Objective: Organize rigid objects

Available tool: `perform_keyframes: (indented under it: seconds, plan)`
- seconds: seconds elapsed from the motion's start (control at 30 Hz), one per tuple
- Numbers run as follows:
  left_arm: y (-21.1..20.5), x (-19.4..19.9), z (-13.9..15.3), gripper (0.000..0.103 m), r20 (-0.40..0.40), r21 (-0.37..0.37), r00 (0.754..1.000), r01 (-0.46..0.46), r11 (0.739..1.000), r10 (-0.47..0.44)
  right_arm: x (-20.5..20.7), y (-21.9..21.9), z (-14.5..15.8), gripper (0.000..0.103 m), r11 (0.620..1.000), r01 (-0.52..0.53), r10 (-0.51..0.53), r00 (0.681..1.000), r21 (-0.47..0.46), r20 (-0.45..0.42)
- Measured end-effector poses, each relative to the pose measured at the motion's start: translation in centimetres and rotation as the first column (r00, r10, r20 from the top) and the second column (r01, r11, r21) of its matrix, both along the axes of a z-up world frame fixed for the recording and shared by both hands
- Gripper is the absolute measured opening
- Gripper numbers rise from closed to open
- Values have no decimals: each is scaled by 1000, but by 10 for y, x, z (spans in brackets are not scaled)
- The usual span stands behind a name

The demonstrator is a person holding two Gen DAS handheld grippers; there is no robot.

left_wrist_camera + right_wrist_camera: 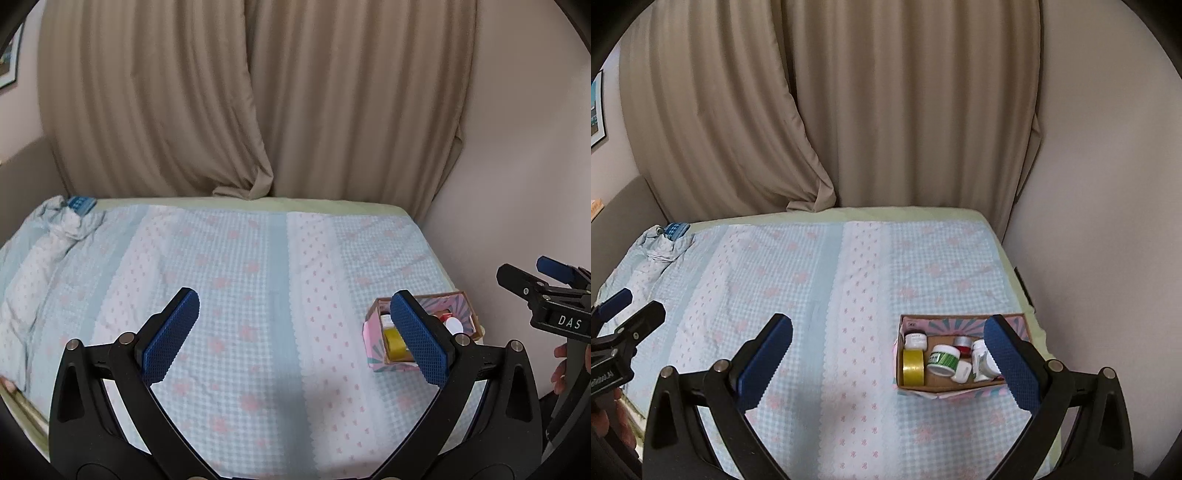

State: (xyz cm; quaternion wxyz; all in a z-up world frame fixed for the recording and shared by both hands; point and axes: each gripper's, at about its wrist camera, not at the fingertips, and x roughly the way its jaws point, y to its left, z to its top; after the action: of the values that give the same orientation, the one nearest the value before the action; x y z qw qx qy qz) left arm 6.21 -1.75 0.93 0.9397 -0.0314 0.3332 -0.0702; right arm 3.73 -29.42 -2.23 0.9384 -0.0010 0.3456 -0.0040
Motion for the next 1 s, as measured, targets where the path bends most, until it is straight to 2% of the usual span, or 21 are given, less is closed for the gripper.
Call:
perform_keyframes:
  seconds: [1.0]
  plan:
    - [-3,7,4,103,7,17,1000,16,1000,-16,-8,1,7,103,1000,17,-18,1000,25,21]
